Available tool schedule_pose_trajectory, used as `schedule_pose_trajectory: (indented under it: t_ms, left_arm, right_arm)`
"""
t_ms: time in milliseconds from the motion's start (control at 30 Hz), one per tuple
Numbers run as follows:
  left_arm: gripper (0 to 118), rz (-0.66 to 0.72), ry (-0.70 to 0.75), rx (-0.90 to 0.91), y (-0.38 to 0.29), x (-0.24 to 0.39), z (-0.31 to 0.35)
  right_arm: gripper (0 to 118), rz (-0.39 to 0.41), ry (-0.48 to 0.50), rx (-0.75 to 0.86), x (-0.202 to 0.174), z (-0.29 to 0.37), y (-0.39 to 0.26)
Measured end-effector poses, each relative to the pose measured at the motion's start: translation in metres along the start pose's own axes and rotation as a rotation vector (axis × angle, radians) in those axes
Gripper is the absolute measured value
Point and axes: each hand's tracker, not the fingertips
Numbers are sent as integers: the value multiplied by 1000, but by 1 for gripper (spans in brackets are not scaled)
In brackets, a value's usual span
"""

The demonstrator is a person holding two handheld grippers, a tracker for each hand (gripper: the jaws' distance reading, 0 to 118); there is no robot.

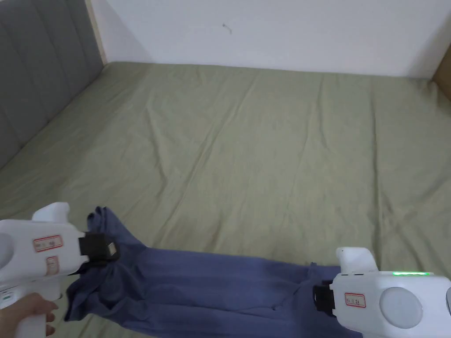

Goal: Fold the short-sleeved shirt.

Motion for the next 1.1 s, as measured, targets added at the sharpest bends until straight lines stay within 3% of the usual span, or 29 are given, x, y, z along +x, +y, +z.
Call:
schedule_pose_trajectory:
  t_ms: [167, 367, 400, 467, 500, 533, 700, 800, 867, 900, 933, 1100]
  left_arm:
    - [6, -133, -73, -11, -14, 80, -16]
    - [11, -233, -174, -193, -60, 149, -95]
    - [21, -258, -197, -225, -71, 156, -107]
    - [70, -272, -246, -282, -88, 170, -122]
    - [87, -261, -261, -311, -93, 175, -129]
    - [95, -253, -280, -326, -97, 177, -133]
    - [93, -170, -292, -258, -85, 171, -122]
    - [60, -111, -297, -190, -67, 150, -106]
    - [39, -116, -225, -163, -61, 138, -102]
    - [9, -133, -154, -160, -61, 134, -104]
    - [2, -151, -102, -157, -62, 128, -105]
    - [2, -106, -161, -268, -82, 120, -125]
  right_arm:
    - [2, -45, -3, 33, 15, 10, -6]
    - [2, -104, -7, 39, 37, 18, -21]
    - [2, -115, -14, 40, 41, 19, -23]
    - [2, -135, -22, 50, 47, 23, -28]
    - [2, -147, -17, 48, 51, 24, -30]
    - [2, -154, -16, 47, 54, 25, -32]
    - [2, -168, -32, 53, 63, 27, -35]
    - [2, -188, -12, 63, 65, 28, -35]
    - [2, -185, -8, 62, 63, 26, -36]
    - [2, -179, -6, 62, 61, 26, -35]
    - [2, -173, -4, 61, 59, 25, -35]
    - [2, -155, 21, 58, 54, 24, -37]
